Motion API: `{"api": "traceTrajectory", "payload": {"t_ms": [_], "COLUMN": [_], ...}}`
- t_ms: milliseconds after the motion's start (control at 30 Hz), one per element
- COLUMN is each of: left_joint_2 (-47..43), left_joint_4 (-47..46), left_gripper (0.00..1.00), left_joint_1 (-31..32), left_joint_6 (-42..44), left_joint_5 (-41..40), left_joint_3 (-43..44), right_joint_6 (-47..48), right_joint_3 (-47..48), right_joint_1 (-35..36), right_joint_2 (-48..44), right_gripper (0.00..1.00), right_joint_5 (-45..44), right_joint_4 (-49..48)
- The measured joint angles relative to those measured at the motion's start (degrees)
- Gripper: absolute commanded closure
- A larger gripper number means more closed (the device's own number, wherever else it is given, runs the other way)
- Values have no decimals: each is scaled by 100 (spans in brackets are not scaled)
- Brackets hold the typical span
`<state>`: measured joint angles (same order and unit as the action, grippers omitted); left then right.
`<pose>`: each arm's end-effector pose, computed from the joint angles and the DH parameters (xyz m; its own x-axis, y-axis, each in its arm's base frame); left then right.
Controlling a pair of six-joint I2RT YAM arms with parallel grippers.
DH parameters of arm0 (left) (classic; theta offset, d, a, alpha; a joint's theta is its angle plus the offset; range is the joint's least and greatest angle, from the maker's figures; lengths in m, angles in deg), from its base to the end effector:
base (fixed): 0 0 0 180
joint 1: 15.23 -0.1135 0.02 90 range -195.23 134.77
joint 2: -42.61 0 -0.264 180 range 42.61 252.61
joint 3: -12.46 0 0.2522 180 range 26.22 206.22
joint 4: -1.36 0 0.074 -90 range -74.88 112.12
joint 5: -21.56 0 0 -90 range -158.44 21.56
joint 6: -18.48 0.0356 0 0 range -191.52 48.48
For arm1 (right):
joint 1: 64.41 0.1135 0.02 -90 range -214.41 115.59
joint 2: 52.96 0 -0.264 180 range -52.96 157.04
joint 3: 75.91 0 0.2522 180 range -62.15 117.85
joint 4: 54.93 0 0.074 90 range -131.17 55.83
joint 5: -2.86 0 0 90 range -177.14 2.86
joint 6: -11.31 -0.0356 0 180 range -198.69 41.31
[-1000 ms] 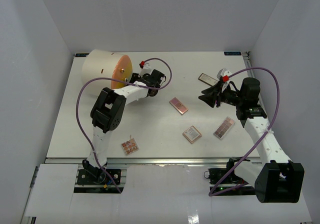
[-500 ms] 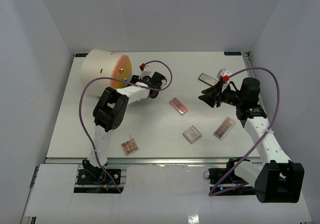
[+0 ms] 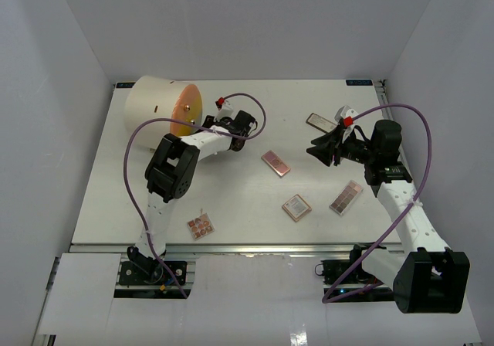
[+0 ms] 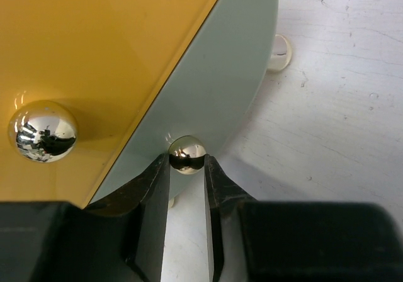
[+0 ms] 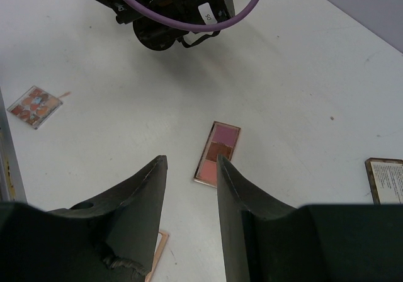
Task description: Organize the makeup
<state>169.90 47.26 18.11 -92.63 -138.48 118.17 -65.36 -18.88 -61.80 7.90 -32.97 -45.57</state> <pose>0.3922 -0.2180 0.1512 -0.6792 0.2997 -0.6700 -0.3835 0.6335 0.6720 0.2339 0.0396 0.3056 -0.0338 -0.1366 -0.9900 -0.8458 0.5316 -0.0445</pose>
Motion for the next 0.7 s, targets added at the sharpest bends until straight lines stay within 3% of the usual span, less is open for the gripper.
{"api": "traceTrajectory", "payload": {"t_ms": [233,700], "left_joint_2": [0,-217], "left_joint_4": [25,338], "left_gripper": [92,99], "left_joint_1": [0,349], "left_joint_6": [-3,-173], "left_joint_5": [30,495], "left_joint_3": [4,4], "right_joint_6": [19,19], "right_joint_3": [0,0], "right_joint_1": [-4,-30], "right_joint_2": [0,0], "right_gripper": [56,56], "right_joint_5": [0,0], "right_joint_4": [2,2]}}
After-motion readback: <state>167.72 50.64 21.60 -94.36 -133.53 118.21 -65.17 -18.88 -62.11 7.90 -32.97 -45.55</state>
